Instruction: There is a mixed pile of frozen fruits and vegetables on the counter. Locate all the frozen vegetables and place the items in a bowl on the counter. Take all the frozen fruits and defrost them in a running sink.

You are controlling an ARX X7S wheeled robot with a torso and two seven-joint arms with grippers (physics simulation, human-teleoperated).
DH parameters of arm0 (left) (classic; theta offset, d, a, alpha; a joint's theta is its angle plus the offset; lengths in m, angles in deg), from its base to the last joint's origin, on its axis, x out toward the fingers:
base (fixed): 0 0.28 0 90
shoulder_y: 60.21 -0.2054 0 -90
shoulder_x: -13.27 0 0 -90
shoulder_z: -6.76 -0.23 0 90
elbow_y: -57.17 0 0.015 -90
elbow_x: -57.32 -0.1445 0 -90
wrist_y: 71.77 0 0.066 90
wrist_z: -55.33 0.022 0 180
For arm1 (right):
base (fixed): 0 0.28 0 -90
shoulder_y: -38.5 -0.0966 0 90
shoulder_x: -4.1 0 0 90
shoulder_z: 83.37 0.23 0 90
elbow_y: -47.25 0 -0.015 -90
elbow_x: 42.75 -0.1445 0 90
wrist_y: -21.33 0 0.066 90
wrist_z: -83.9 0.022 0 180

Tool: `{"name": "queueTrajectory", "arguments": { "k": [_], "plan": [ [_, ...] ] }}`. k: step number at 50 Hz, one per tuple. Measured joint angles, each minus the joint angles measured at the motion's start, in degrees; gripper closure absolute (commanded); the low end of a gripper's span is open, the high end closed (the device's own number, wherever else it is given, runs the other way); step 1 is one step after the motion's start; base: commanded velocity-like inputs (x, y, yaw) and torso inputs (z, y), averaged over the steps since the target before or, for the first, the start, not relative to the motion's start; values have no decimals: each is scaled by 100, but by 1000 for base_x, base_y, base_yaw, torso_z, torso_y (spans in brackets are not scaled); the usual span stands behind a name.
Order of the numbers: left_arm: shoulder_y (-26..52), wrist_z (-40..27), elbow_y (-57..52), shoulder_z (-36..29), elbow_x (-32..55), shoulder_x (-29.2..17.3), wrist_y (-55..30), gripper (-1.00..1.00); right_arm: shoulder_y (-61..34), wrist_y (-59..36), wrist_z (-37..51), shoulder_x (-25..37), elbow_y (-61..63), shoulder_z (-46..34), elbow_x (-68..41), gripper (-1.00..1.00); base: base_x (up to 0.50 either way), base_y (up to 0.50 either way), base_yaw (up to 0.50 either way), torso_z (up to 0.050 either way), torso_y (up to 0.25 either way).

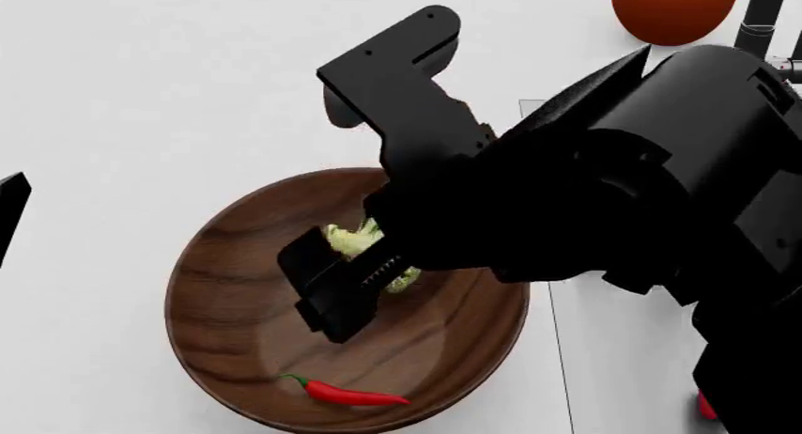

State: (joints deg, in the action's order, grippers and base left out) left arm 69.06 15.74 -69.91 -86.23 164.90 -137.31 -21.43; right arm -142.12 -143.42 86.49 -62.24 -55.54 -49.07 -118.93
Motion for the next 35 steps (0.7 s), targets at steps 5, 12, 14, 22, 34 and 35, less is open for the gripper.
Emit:
{"name": "queueTrajectory", "arguments": {
  "k": [5,12,14,22,34,35],
  "plan": [
    [-31,8,33,77,1,-66,21,-100,-72,32,112,147,-39,117,-26,-100,0,0,0,0,0],
    [-158,25,68,239,-13,-190,69,-100,-103,113,273,354,-144,251,-20,-100,0,0,0,0,0],
    [-212,34,79,294,-23,-227,86,-100,-105,139,322,414,-180,283,-9,-100,0,0,0,0,0],
    [-530,76,109,605,-49,-412,162,-100,-40,249,571,694,-317,419,22,-100,0,0,0,0,0],
    [-1180,115,140,1274,-63,-673,237,-100,172,428,1076,1192,-442,750,-86,-100,0,0,0,0,0],
    [-1236,115,141,1335,-64,-690,236,-100,197,446,1122,1234,-440,782,-104,-100,0,0,0,0,0]
  ]
}}
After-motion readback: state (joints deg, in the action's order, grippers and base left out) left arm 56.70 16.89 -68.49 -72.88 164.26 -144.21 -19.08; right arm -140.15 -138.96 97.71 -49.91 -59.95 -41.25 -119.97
